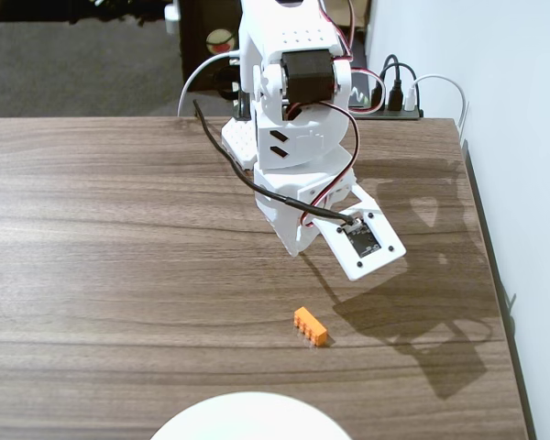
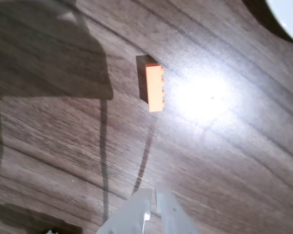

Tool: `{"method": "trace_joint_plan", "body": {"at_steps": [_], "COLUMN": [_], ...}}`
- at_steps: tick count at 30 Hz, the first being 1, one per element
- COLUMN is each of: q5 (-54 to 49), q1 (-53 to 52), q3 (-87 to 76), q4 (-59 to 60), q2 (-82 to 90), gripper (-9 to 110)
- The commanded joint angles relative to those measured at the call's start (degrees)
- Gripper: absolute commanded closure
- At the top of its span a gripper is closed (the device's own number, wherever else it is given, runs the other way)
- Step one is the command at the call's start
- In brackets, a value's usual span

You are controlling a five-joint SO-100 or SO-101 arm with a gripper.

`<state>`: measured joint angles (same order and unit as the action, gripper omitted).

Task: Grasp a lego block and put it on the plate.

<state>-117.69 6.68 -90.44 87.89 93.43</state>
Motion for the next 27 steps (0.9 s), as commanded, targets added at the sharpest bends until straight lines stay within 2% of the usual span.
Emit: {"method": "trace_joint_plan", "body": {"at_steps": [1,27], "q5": [-1.85,-4.75], "q1": [-0.44,-4.39], "q3": [1.93,3.6], "q4": [0.18,-4.66], "q2": [0.62,-6.06], "gripper": [101,100]}}
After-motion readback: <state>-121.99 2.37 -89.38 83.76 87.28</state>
